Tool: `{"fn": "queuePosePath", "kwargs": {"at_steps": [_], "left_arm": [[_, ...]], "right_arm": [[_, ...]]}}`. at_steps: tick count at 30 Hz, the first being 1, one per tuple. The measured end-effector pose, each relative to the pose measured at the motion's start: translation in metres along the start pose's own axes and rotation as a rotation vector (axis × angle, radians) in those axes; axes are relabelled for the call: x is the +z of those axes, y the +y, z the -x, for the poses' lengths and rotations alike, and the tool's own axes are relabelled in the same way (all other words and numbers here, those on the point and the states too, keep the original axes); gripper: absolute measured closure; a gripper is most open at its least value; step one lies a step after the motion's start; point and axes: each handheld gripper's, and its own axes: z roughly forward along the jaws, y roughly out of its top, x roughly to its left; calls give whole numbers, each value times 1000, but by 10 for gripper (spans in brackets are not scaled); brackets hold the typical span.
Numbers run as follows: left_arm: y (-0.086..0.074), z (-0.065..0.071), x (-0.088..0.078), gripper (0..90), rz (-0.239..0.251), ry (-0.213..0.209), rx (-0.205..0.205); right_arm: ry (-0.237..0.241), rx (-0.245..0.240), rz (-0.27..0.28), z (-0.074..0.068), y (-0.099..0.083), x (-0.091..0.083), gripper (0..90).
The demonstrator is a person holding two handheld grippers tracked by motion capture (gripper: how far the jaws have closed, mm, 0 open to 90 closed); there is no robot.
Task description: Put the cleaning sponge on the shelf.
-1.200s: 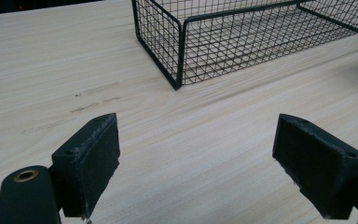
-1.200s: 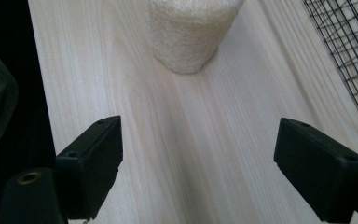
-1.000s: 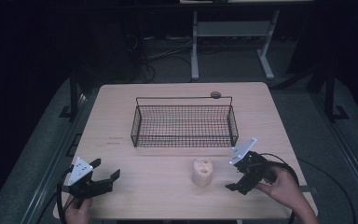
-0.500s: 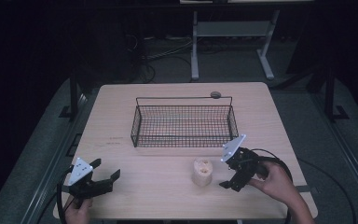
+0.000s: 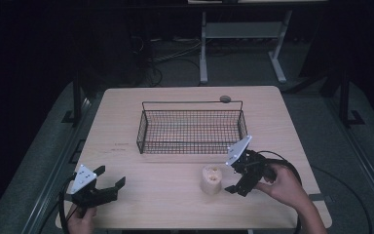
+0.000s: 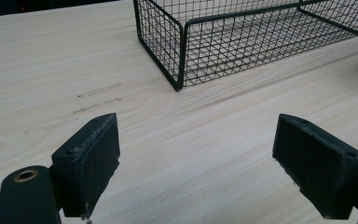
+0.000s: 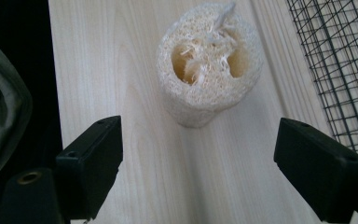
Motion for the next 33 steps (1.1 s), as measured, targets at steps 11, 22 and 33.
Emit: {"fn": "queuePosePath", "kwargs": {"at_steps": [11,22,33], "left_arm": [[0,-1,0,139,0,1,-3],[0,0,0,139,0,-2,-1],[0,0,0,139,0,-1,0]], "right_arm": [[22,-18,-21,1,12,6,149],[36,-32,-42,2,22,10,149],[48,-41,-51,3,32,15,149]]}}
